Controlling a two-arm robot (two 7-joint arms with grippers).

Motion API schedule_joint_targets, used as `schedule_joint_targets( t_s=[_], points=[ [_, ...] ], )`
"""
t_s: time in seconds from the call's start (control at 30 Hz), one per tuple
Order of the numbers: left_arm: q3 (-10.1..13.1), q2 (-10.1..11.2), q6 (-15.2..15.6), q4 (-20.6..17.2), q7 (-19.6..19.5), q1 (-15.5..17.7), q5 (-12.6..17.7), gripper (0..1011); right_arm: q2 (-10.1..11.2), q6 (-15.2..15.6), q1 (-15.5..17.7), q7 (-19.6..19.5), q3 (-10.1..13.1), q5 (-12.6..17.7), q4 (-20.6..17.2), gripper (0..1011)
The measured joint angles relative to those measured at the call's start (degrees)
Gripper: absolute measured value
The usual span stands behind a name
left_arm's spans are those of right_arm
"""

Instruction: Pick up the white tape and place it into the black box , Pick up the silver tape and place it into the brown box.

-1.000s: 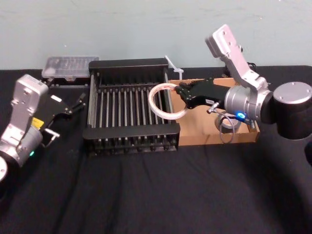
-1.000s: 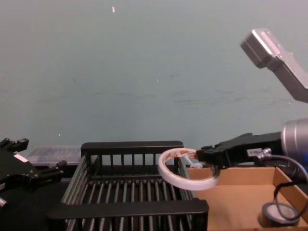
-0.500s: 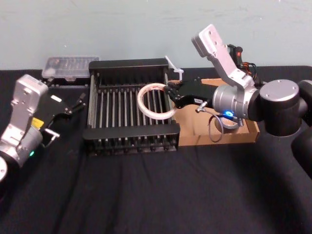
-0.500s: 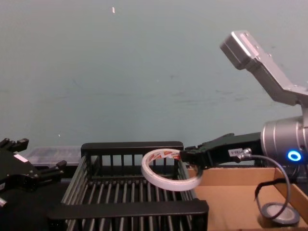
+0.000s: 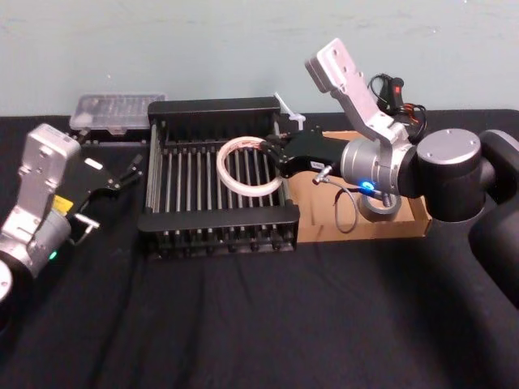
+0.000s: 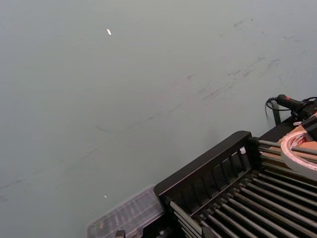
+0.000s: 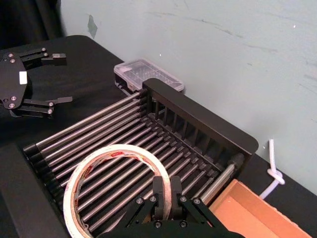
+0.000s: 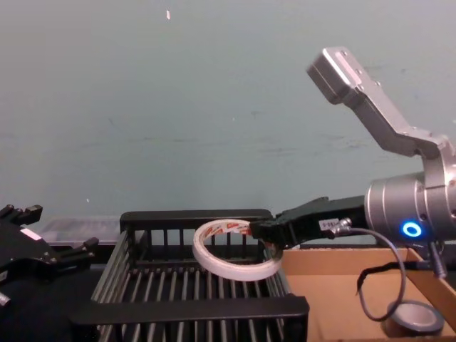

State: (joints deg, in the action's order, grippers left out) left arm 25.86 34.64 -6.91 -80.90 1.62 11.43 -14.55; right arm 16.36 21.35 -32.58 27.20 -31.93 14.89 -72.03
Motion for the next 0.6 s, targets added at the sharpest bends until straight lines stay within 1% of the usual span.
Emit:
schedule_joint_targets(
  t_s=[0.17, 0.6],
  points=[
    [0.0, 0.0, 0.0, 0.0, 0.0, 0.0, 0.0, 1001, -0.3, -0.1, -0.3, 0.2, -0.1, 0.0, 0.6, 97],
    [0.0, 0.0, 0.0, 0.0, 0.0, 0.0, 0.0, 1001, -0.3, -0.1, -0.3, 0.2, -0.1, 0.0, 0.5, 97]
  ],
)
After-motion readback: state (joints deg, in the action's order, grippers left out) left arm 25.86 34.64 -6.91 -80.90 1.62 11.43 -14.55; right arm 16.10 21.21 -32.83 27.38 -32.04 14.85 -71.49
